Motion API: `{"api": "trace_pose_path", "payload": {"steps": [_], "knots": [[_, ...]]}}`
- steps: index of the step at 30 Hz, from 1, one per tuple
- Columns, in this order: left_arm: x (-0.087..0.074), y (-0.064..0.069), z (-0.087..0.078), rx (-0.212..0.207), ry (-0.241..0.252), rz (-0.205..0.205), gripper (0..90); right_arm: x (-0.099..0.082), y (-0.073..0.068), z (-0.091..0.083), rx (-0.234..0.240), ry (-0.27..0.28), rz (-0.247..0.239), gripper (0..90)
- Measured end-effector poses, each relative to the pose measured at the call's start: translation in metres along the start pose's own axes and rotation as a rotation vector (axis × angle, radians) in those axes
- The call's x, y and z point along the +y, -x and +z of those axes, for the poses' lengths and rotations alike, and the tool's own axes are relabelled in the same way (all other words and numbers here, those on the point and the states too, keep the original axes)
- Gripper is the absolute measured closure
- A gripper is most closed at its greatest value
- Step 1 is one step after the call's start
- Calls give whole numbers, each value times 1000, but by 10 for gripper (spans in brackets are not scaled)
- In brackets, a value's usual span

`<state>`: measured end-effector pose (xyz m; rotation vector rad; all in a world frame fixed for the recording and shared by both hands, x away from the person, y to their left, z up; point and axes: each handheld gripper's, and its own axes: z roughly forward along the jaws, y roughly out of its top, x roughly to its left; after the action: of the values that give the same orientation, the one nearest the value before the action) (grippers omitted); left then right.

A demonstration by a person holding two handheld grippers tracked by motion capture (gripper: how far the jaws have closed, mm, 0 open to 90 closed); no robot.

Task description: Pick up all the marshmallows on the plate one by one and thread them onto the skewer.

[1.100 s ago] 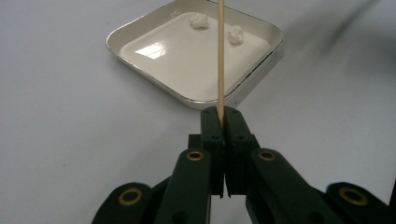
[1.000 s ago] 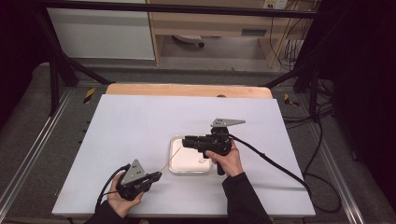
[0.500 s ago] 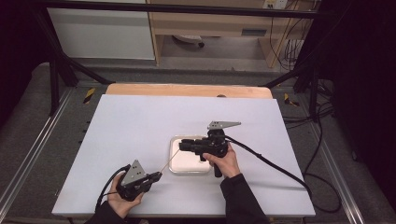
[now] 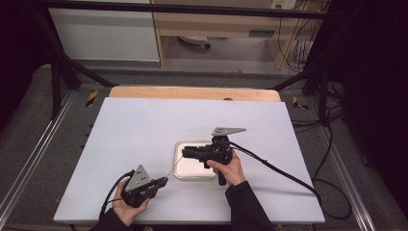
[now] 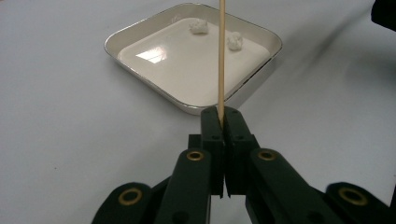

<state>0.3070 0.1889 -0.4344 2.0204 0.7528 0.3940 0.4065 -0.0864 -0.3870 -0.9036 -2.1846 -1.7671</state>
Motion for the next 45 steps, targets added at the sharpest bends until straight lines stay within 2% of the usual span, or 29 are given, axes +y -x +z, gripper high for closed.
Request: {"api": "trace_pose_path", "payload": {"steps": [7,14,32,45], "knots": [[2,2,1,3,9,-5,883,-6,1,5,0,-22,5,753],[1,2,5,15,-10,-13,883,-15,0,11,-25,-34,-10,747],[8,7,20,14,3,-38,883,-33,-1,23,-19,-86,-5,744],[9,8,24,10,6,-36,882,-39,-1,27,-17,-105,-2,738]]}}
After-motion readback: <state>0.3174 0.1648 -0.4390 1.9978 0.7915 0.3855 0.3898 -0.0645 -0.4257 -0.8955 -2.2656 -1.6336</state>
